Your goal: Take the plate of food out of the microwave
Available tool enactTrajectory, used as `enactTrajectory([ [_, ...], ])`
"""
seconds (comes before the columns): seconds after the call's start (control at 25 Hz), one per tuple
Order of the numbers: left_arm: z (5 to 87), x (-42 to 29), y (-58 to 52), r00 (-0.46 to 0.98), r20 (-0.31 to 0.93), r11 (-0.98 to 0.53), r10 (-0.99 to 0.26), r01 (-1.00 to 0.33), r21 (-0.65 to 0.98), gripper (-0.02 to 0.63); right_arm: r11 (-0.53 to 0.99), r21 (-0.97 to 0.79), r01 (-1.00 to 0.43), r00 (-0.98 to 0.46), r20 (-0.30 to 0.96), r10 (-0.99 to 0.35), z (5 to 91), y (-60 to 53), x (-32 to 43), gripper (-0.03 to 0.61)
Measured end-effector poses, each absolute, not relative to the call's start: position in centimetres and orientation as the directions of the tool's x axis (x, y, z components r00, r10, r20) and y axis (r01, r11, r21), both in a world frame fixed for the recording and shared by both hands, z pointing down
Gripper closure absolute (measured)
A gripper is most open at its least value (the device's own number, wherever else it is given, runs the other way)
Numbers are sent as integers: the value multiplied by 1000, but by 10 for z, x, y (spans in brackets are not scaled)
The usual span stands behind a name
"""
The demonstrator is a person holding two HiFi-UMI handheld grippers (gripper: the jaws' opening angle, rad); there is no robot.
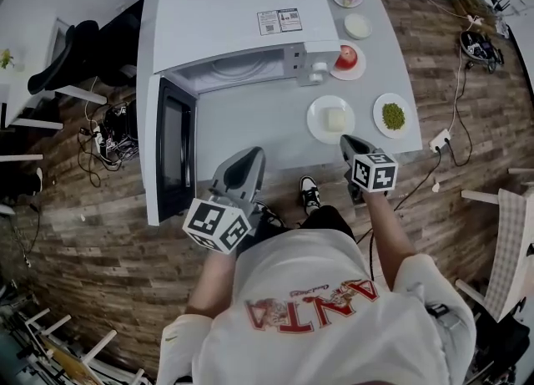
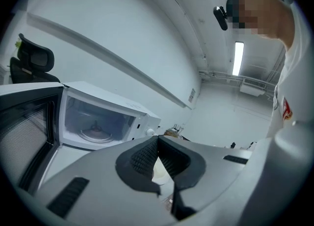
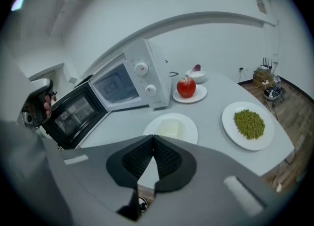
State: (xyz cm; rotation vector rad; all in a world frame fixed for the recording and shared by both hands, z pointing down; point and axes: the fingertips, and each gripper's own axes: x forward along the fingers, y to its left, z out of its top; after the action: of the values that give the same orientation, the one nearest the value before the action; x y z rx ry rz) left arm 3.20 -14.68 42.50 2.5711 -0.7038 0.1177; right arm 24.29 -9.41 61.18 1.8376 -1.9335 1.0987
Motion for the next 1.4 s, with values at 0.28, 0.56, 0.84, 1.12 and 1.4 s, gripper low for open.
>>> enactTrajectory([
  [0.28,390,37,-152,866,137,-790,-481,-496,360,606,52,-245,-968,-175,511,-842,526,-118,227,576],
  [0.56,359,33,-161,842,131,-822,-523,-539,182,606,151,-122,-981,-184,331,-926,426,-137,207,577],
  [0.84,329,23,-166,827,108,-817,-552,-562,131,606,213,-72,-974,-222,147,-964,335,-134,193,577],
  [1.12,314,14,-170,816,78,-807,-573,-578,121,606,257,-43,-965,-260,72,-963,296,-128,182,577],
  [1.4,307,10,-164,820,67,-810,-569,-572,129,605,292,-54,-955,-295,67,-953,291,-125,173,577],
])
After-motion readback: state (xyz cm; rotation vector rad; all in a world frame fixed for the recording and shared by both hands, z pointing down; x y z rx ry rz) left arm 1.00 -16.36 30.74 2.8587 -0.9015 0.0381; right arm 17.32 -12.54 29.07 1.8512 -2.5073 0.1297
